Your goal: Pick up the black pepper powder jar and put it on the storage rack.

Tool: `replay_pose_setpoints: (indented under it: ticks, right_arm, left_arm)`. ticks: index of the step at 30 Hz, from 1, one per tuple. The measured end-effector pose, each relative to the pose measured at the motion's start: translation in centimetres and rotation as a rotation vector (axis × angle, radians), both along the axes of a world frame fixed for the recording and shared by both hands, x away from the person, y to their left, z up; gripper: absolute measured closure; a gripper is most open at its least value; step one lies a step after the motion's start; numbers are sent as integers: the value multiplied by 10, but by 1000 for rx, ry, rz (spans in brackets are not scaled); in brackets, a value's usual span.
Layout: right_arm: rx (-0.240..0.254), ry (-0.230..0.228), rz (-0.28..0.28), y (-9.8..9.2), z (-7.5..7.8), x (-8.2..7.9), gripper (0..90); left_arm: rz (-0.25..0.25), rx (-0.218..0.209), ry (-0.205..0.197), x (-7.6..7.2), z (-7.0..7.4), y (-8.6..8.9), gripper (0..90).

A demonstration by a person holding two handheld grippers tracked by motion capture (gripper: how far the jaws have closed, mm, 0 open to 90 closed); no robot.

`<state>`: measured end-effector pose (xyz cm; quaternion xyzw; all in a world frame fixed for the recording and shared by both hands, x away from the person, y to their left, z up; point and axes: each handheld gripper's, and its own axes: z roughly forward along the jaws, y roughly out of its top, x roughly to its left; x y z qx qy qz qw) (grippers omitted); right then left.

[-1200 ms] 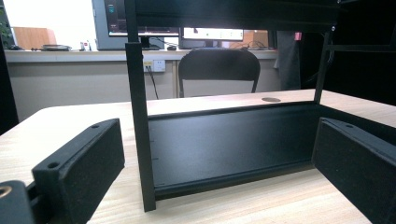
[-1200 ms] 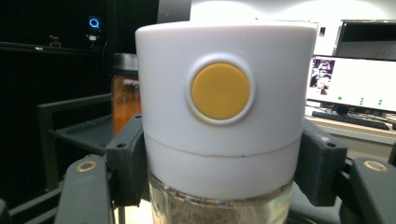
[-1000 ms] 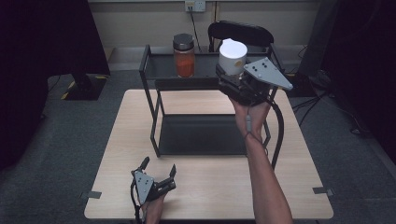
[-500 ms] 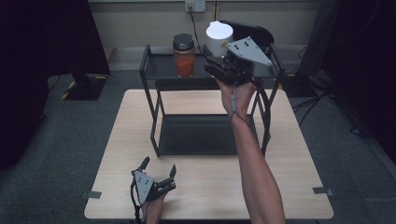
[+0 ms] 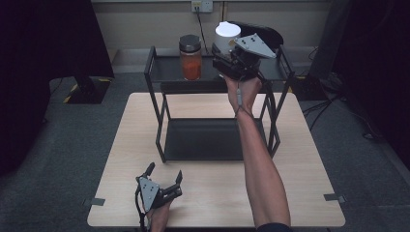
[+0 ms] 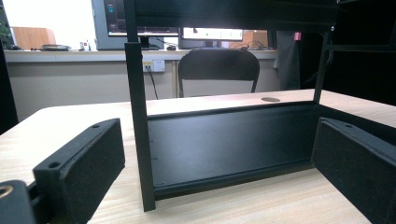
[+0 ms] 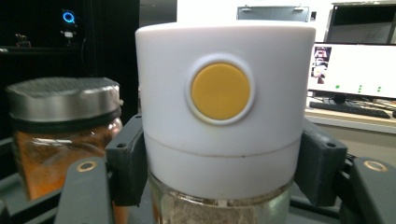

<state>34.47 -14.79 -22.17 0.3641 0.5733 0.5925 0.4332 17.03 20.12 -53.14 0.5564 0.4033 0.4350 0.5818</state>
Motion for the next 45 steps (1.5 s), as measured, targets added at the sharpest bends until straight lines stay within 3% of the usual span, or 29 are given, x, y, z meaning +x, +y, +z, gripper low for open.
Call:
replay_pose_setpoints:
  ticks: [9, 12, 25, 36, 45]
  right_arm:
    - [20, 21, 18, -4, -1, 3, 301]
    - [54, 36, 33, -9, -2, 6, 301]
    - [48, 40, 29, -8, -1, 6, 295]
    - [86, 5, 23, -11, -9, 1, 29]
    - [91, -37, 37, -14, -22, -11, 0]
  left_arm:
    - [1, 0, 0, 0, 0, 0, 19]
    - [3, 0, 1, 0, 0, 0, 21]
    - [3, 0, 0, 0, 0, -1, 21]
    - [3, -3, -1, 0, 0, -1, 21]
    - [2, -1, 0, 0, 0, 0, 21]
